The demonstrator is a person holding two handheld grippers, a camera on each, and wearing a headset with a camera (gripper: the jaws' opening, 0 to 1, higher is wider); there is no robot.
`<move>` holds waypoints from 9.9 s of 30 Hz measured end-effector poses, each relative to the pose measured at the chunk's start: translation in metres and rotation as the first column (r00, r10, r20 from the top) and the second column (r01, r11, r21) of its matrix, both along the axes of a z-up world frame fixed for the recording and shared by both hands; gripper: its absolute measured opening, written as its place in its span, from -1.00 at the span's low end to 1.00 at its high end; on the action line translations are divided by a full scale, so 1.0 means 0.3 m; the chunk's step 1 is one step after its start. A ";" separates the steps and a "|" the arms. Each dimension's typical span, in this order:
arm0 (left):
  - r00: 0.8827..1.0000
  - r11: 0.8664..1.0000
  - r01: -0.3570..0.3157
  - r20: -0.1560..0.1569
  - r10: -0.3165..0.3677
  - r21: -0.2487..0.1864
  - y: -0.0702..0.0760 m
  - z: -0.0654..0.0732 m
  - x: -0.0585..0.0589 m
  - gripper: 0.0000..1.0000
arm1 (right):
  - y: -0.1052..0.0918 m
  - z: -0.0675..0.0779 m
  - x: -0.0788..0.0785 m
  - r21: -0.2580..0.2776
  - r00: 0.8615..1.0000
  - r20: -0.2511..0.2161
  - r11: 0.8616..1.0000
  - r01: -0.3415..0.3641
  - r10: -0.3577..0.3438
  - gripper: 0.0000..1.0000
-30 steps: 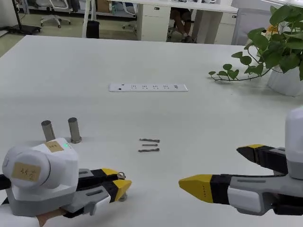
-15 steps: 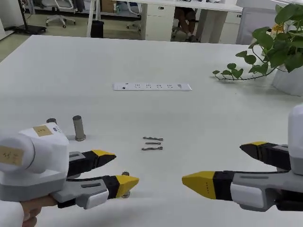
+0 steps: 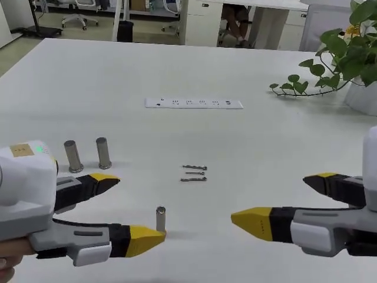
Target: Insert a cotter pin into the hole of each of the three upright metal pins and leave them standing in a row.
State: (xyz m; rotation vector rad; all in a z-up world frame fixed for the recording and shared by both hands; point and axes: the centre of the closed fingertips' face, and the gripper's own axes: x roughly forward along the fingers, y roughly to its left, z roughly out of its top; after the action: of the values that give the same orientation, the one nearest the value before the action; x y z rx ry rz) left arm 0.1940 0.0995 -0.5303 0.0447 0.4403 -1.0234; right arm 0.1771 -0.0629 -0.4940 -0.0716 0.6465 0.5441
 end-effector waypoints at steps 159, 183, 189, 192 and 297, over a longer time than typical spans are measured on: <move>0.970 0.969 -0.236 -0.083 0.230 -0.076 0.242 0.030 -0.053 0.83 | 0.208 -0.403 0.510 -0.527 0.653 -0.437 0.412 -0.743 0.618 -1.00; 0.971 0.966 -0.223 -0.114 0.209 -0.129 0.215 0.066 -0.085 0.59 | 0.204 -0.223 0.391 -0.556 0.662 -0.244 0.457 -0.695 0.709 -1.00; 0.958 0.953 -0.258 -0.168 0.231 -0.160 0.202 0.063 -0.070 0.37 | 0.211 -0.174 0.349 -0.568 0.679 -0.123 0.510 -0.646 0.724 -1.00; 0.957 0.949 -0.261 -0.176 0.230 -0.178 0.187 0.077 -0.065 0.33 | 0.211 -0.140 0.325 -0.575 0.689 -0.054 0.542 -0.613 0.722 -1.00; 0.943 0.954 -0.180 -0.319 0.098 -0.240 -0.042 0.108 -0.050 -1.00 | 0.458 -0.056 0.010 -0.580 0.570 0.205 0.568 -0.584 0.796 -0.82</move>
State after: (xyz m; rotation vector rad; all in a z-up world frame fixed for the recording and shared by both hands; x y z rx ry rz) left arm 0.1790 0.0868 -0.4978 -0.3866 0.5737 -0.9427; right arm 0.1801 0.0743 -0.5109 -0.9387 0.2344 1.1267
